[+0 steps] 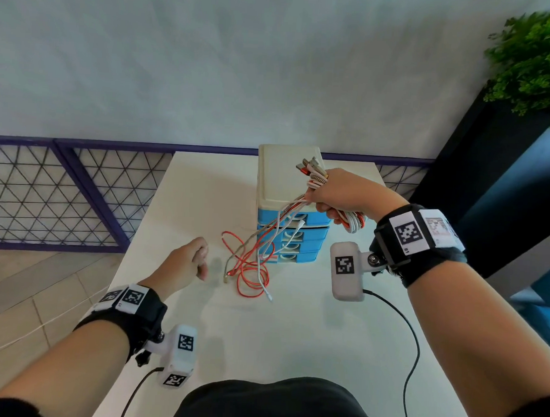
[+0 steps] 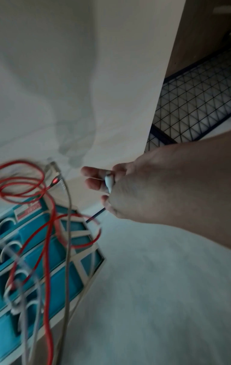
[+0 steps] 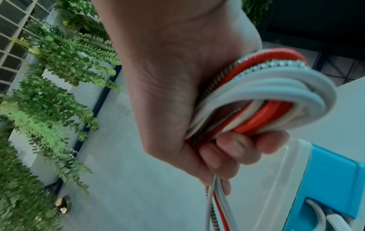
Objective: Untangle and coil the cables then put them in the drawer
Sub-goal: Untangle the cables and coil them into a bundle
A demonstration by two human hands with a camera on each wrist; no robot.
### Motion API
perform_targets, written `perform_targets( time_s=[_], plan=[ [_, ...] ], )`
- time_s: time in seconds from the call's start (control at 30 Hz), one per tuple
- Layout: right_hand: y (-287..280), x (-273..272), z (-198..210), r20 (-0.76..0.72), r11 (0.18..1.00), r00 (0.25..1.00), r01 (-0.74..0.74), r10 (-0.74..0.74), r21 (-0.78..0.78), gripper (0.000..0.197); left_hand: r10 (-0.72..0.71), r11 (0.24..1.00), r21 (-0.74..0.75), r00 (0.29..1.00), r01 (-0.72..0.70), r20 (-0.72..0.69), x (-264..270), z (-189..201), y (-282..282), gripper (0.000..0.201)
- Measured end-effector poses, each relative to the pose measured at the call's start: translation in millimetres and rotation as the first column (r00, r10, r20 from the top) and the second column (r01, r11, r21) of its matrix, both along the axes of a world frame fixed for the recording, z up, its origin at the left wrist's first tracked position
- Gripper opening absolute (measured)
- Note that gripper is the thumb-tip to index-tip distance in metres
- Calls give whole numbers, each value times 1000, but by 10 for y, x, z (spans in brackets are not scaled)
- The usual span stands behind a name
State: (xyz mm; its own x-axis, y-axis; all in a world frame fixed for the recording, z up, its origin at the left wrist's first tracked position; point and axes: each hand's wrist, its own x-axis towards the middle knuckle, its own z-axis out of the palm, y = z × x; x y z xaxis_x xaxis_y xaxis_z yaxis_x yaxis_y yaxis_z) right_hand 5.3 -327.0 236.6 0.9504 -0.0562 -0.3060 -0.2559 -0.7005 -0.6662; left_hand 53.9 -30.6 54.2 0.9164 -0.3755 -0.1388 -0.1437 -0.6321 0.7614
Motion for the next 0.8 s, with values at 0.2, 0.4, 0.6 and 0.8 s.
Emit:
perform_targets(
  time_s=[0.2,0.4,0.6,0.8],
  plan=[
    [-12,-13,6,-1,993,1000,-5,5,116,13,-125,963,235,992,128,-29,28,-66,75,14],
    [20,-34,33,-44,990,996,-78,83,115,16,-57,985,171,969,16,241,64,197,-238,35],
    [26,-56,73,-17,983,993,-113,117,145,18,-291,948,162,952,275,89,86,282,-460,28],
    [-56,-97,159,27,971,997,-83,79,223,13,-214,976,57,976,212,36,-2,52,-469,21]
  ],
)
